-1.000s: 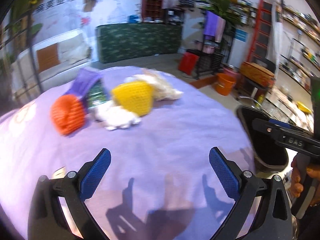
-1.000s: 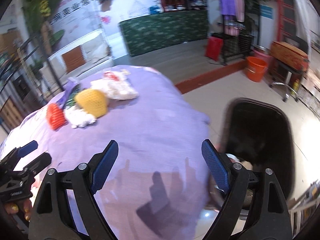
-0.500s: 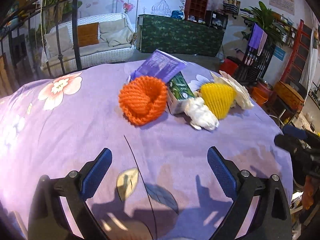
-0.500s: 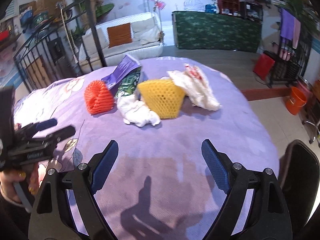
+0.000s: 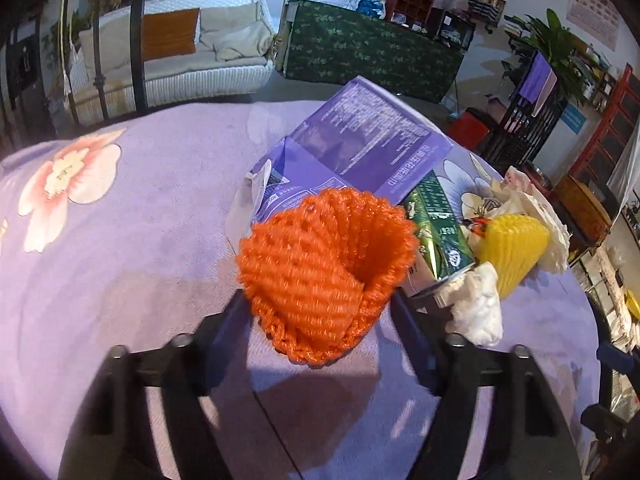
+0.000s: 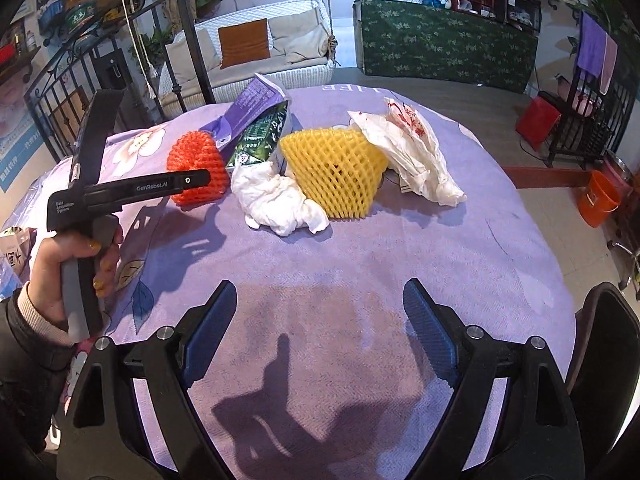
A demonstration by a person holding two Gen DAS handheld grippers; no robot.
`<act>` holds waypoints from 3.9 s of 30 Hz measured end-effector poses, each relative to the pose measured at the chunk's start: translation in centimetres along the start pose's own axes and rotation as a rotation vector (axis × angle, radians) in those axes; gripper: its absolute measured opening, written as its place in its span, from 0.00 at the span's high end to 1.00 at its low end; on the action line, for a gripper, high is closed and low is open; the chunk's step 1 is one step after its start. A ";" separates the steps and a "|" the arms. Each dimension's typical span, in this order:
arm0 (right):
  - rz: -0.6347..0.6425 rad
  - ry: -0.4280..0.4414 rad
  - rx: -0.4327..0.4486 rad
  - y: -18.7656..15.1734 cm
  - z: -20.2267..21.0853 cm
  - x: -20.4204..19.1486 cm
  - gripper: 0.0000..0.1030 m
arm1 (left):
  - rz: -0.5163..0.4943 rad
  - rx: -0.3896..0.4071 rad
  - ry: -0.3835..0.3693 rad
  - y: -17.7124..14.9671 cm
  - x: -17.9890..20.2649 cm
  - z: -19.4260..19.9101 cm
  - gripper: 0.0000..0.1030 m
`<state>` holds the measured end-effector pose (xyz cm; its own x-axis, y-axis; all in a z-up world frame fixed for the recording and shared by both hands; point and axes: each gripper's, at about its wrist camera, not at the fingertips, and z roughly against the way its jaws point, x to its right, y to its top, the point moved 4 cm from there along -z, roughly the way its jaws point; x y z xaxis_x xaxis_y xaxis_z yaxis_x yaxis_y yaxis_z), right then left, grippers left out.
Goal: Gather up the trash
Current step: 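Grasp the orange foam net with the left gripper while the right grasps a white tissue, then carry the tissue over the bin and open the right gripper while the left carries the net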
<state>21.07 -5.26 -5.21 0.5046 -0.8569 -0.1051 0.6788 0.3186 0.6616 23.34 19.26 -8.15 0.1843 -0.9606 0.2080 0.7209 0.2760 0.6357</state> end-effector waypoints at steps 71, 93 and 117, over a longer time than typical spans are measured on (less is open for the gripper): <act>0.034 0.060 0.070 -1.0 4.8 -0.8 0.70 | -0.046 0.182 -0.120 -7.4 8.1 12.8 0.74; -0.340 -0.232 0.121 -9.9 11.6 17.2 0.70 | -0.272 0.128 -0.343 -9.1 21.3 10.9 0.74; -0.598 -0.383 -0.010 -16.6 7.9 28.2 0.42 | -0.379 0.042 -0.449 -10.5 28.2 8.7 0.74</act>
<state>19.79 -37.93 -13.31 -0.1773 -0.9678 -0.1786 0.7867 -0.2484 0.5651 15.17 -10.45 -2.45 -0.3887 -0.8870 0.2492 0.6524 -0.0739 0.7543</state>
